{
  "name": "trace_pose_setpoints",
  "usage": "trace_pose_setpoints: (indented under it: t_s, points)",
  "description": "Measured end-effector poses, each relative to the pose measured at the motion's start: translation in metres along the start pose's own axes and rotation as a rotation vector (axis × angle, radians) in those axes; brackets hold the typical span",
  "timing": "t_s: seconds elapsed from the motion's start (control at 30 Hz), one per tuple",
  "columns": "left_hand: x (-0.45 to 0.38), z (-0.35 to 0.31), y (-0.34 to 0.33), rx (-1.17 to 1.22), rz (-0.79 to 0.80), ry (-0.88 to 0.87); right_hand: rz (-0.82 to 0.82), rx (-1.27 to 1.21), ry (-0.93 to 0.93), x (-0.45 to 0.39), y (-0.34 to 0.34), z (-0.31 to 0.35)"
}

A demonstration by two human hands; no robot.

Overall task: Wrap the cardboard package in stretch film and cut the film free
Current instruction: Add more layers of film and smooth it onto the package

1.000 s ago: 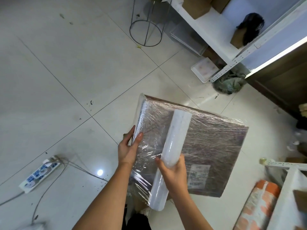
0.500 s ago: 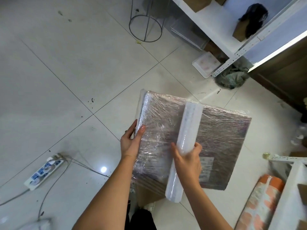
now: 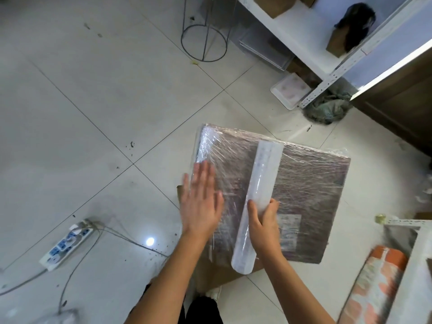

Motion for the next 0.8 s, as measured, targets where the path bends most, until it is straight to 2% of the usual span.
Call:
trace_pose_setpoints:
  t_s: [0.07, 0.23, 0.43, 0.5, 0.6, 0.8]
  points:
    - [0.011, -0.002, -0.024, -0.096, 0.073, -0.122, 0.003, -0.021, 0.006, -0.003, 0.000, -0.002]
    - [0.004, 0.005, -0.039, -0.094, 0.050, -0.081, 0.018, 0.013, 0.045, -0.008, -0.004, -0.006]
    - [0.007, 0.005, -0.013, 0.174, 0.043, -0.152, 0.075, -0.123, 0.031, -0.016, 0.007, 0.000]
    - [0.025, 0.014, -0.012, 0.093, 0.025, -0.194, 0.096, -0.168, 0.027, -0.015, 0.011, -0.001]
    - [0.048, 0.032, -0.030, -0.021, 0.022, -0.159, 0.101, -0.211, 0.020, -0.009, 0.011, -0.007]
    - [0.054, 0.037, -0.037, -0.005, -0.038, -0.170, 0.050, -0.204, 0.068, -0.003, 0.019, -0.009]
Point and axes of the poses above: each hand's wrist, its own x-axis away from the middle knuckle, its own y-axis out of the back of the hand, z = x × y, the point moved 3 cm from there along -x, towards the middle knuckle, and after that the axes turned 9 degrees about y, right-handed, at the moved point
